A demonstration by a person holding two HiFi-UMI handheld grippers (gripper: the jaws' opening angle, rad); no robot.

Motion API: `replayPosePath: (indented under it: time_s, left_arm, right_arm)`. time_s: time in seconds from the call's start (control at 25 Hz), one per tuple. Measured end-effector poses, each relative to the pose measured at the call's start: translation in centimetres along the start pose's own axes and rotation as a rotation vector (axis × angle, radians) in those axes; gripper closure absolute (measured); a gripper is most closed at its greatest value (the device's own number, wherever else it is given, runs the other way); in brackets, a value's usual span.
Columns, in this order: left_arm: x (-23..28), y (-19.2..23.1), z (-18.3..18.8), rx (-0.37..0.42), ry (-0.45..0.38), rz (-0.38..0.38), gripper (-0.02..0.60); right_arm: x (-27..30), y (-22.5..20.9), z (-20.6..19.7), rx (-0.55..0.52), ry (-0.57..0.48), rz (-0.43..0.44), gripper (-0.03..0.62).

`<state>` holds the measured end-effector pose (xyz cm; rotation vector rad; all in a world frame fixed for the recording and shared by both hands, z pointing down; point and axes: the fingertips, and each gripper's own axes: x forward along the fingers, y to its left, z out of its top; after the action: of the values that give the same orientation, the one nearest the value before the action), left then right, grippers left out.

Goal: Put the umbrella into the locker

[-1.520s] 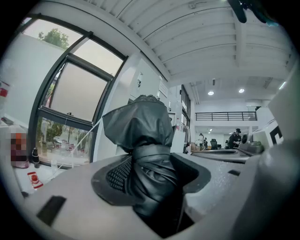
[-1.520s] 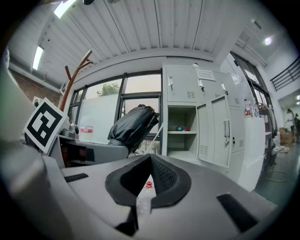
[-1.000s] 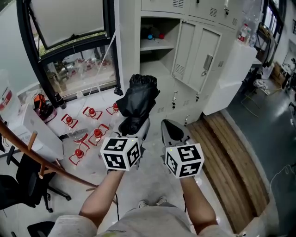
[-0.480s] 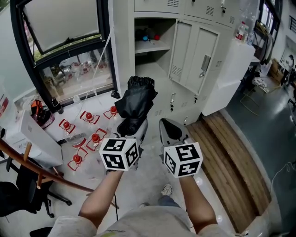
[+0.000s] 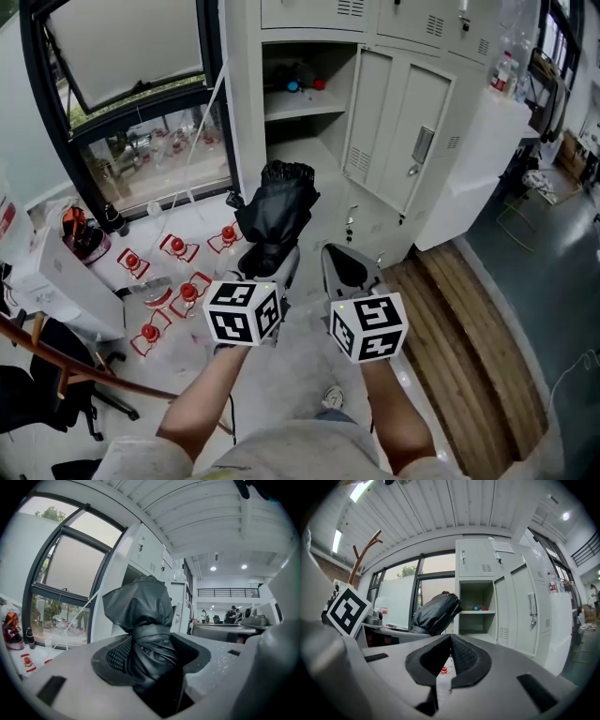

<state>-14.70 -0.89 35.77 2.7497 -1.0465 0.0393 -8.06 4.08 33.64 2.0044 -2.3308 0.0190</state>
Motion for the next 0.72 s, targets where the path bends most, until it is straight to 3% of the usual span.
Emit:
replayPosePath:
  time_s: [0.4, 0.72]
  left_arm:
    - [8.8, -1.3, 0.9, -0.03, 0.007, 0.063, 0.328]
    - [13.9, -2.6, 0.6, -0.008, 0.034, 0.135, 0.328]
  right_arm:
    - [3.5, -8.3, 0.8, -0.019, -0.003, 0.074, 0.591]
    - [5.5, -13.1, 0.4, 0.003, -0.01, 0.16, 0.591]
